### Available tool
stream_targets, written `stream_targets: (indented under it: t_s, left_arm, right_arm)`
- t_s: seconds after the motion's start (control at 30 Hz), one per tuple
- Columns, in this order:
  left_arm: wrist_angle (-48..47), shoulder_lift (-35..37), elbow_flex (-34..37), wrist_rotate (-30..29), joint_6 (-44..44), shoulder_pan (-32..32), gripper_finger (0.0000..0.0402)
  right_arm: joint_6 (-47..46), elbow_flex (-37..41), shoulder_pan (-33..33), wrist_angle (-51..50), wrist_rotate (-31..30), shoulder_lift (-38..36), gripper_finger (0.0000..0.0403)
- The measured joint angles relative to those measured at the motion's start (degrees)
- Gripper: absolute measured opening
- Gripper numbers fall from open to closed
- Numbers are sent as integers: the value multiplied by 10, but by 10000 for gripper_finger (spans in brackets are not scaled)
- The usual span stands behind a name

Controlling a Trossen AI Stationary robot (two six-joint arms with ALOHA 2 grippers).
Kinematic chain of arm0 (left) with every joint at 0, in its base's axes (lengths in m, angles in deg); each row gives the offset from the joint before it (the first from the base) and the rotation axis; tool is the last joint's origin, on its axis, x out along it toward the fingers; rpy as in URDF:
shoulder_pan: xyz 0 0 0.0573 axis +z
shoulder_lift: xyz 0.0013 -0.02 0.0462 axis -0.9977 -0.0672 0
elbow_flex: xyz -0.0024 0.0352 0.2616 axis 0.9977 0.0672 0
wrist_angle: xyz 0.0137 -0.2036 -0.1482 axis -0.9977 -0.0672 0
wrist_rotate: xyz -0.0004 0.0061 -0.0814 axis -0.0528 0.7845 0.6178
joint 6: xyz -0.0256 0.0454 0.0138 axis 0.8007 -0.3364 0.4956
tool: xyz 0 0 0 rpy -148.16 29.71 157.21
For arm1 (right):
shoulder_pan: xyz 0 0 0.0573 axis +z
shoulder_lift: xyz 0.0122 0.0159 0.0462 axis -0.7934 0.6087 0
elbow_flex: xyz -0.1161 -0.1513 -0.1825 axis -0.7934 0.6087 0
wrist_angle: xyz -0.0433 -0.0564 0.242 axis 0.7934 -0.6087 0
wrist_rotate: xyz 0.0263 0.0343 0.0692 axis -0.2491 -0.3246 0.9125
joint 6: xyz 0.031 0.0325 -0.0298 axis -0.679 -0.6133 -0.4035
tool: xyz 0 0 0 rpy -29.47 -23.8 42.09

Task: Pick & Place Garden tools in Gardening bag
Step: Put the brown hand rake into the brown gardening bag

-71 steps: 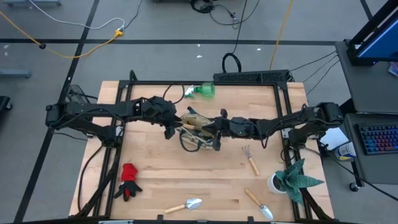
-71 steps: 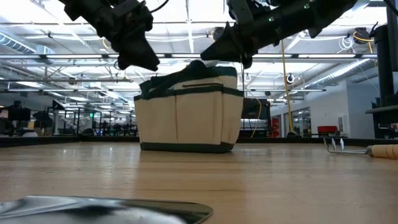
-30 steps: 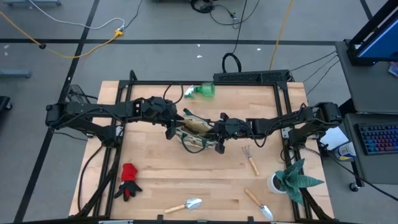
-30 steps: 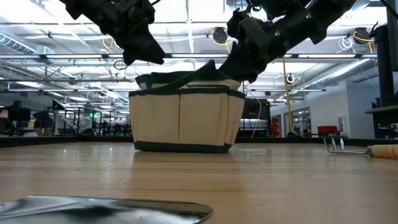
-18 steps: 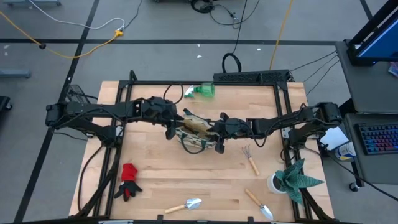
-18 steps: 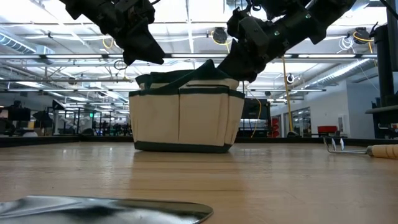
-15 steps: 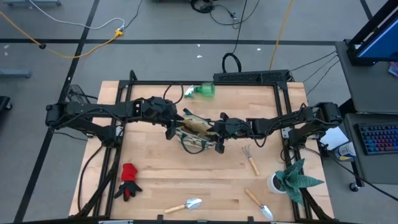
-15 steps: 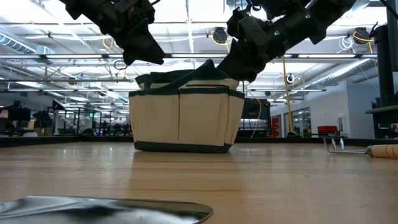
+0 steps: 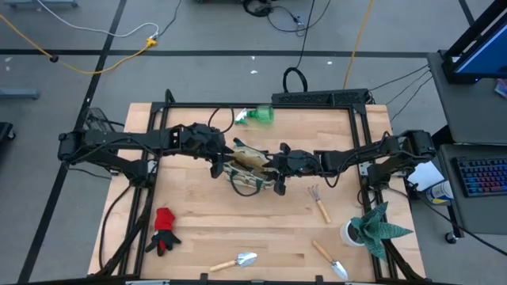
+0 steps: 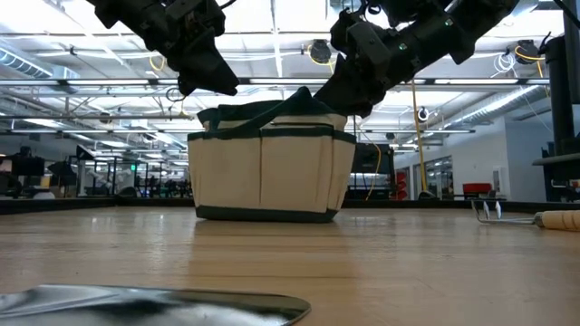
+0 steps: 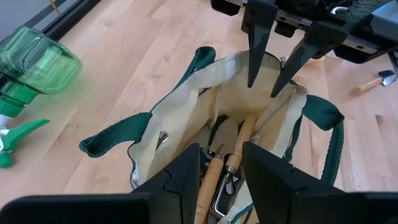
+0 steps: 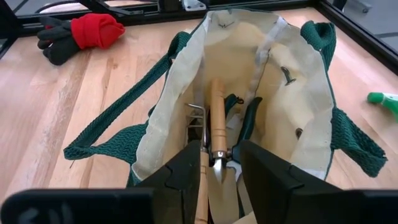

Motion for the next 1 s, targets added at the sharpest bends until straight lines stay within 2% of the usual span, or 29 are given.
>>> stream_targets:
  t_s: [0.6,1.0]
  left_arm:
    - [-1,0,0,0,15,-1,127]
    - [-4,0,0,1,8,-34,127]
  right_arm:
    - [20,0,0,0,0,-6,114]
    - [106,0,1,-42,-2,-52,115]
